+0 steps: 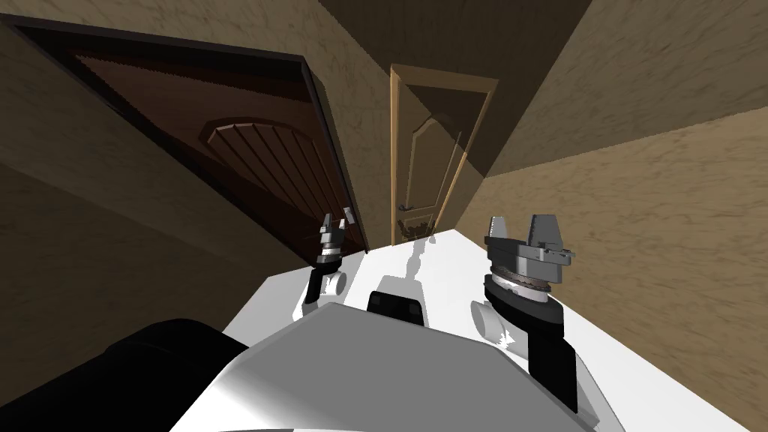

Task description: Pull the door open

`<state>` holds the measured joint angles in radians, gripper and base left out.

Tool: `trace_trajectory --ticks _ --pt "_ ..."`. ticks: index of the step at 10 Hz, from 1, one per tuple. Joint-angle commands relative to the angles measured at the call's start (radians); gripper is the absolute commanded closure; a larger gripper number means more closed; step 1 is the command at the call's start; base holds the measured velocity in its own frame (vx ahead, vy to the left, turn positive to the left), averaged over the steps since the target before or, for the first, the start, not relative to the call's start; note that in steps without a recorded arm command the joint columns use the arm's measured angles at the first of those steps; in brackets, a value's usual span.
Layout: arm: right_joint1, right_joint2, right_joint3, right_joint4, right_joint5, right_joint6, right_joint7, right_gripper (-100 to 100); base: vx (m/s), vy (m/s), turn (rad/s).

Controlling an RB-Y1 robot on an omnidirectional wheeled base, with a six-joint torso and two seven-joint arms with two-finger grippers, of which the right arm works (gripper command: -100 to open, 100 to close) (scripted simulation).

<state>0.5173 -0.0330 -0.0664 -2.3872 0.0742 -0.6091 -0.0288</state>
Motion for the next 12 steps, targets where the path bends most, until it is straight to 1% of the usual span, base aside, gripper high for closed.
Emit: trace_trajectory --ticks 1,2,3,6,11,12 --pt "-0.009 -0.009 0.0 0.033 -0.003 -0.003 -0.005 -100 0.045 -0.004 0.089" --pt "-0.014 -0.014 0.0 0.049 -0.004 -0.004 -0.008 -100 0.063 0.002 0.083" --pt "-0.024 -0.023 0.0 0.082 -0.007 -0.007 -0.013 -100 0.088 0.004 0.089" --pt "-0.044 -0.041 0.001 0.153 -0.013 -0.014 -0.025 -100 0.086 0.001 0.082" --pt "-0.088 -0.081 0.001 0.294 -0.027 -0.028 -0.05 -100 0.085 -0.004 0.102" --pt "-0.088 -0.081 0.001 0.305 -0.027 -0.028 -0.05 -100 0.063 -0.001 0.035"
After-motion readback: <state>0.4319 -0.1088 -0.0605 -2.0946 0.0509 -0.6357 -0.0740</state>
